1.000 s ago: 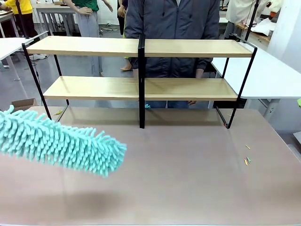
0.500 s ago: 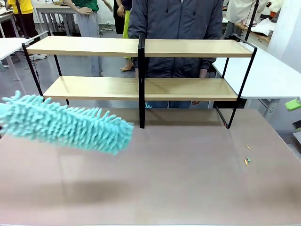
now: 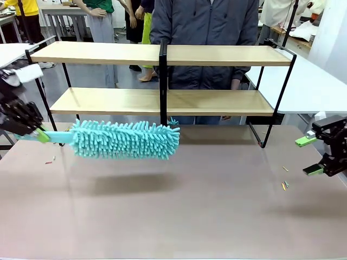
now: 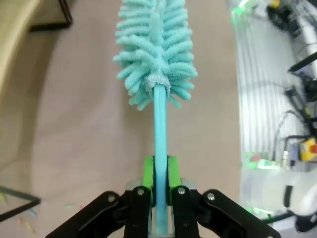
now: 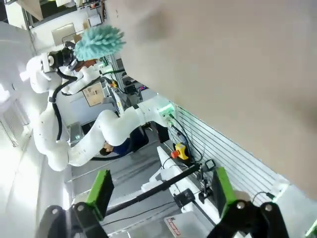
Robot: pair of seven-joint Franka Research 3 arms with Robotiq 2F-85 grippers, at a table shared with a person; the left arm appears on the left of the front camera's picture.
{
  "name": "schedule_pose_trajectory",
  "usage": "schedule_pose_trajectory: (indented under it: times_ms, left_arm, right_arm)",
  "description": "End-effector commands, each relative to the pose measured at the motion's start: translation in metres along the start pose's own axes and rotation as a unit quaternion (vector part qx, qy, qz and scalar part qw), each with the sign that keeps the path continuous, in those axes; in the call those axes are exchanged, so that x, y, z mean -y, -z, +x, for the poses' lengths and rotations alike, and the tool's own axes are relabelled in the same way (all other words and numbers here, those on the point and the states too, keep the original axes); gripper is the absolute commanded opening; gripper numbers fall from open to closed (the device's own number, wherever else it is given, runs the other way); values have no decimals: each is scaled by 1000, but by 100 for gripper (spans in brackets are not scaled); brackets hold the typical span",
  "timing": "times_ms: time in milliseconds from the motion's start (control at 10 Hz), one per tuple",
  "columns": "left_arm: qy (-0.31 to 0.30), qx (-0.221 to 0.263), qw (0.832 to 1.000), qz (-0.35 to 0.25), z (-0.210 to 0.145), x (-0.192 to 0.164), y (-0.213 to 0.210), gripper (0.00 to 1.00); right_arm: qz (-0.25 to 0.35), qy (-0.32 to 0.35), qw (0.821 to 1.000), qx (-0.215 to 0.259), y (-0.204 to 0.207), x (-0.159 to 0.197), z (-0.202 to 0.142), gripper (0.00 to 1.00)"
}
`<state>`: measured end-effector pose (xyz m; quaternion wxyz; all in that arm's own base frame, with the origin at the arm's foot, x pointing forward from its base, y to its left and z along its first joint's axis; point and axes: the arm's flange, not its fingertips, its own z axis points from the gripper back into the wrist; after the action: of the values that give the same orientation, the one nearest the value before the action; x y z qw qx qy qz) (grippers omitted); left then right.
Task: Clean the shelves.
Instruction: Place the Duster on the table.
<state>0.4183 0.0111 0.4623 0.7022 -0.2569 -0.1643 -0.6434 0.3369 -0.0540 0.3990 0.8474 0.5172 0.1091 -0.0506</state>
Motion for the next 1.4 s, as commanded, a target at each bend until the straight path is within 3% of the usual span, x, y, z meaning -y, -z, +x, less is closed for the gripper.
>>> schedule_pose_trajectory:
  times_ms: [0, 500, 600, 700, 800, 900, 1000, 1100, 1300]
  left_arm:
    - [6, -10, 1000, -11, 2, -12, -8, 13]
    - [-19, -35, 999, -31, -8, -19, -10, 13]
    - [-28, -51, 998, -33, -9, -20, -12, 71]
    - [-26, -42, 998, -31, -9, -17, -21, 71]
    - [-27, -35, 999, -20, -11, -13, -32, 100]
    - [-32, -24, 999, -13, -12, -7, -46, 76]
    - [-40, -5, 999, -18, -13, 1, -61, 100]
    - [-43, 9, 998, -40, -12, 10, -72, 100]
    - [-130, 85, 975, -158, -7, 17, -85, 100]
  right_arm:
    - [-10, -33, 999, -1, 0, -17, -17, 100]
    - [-10, -33, 999, -1, 0, -17, -17, 100]
    - [-10, -33, 999, -1, 0, -17, -17, 100]
    - [-15, -23, 1000, 0, -1, -20, -14, 100]
    - [-15, -21, 1000, 2, -3, -20, -14, 100]
    - [-5, -20, 1000, 0, -5, -20, -15, 100]
    - [3, -17, 1000, 12, -8, -20, -15, 100]
    - [31, -19, 999, 16, -13, -23, -18, 100]
    - [180, 5, 984, 2, -39, -44, -39, 100]
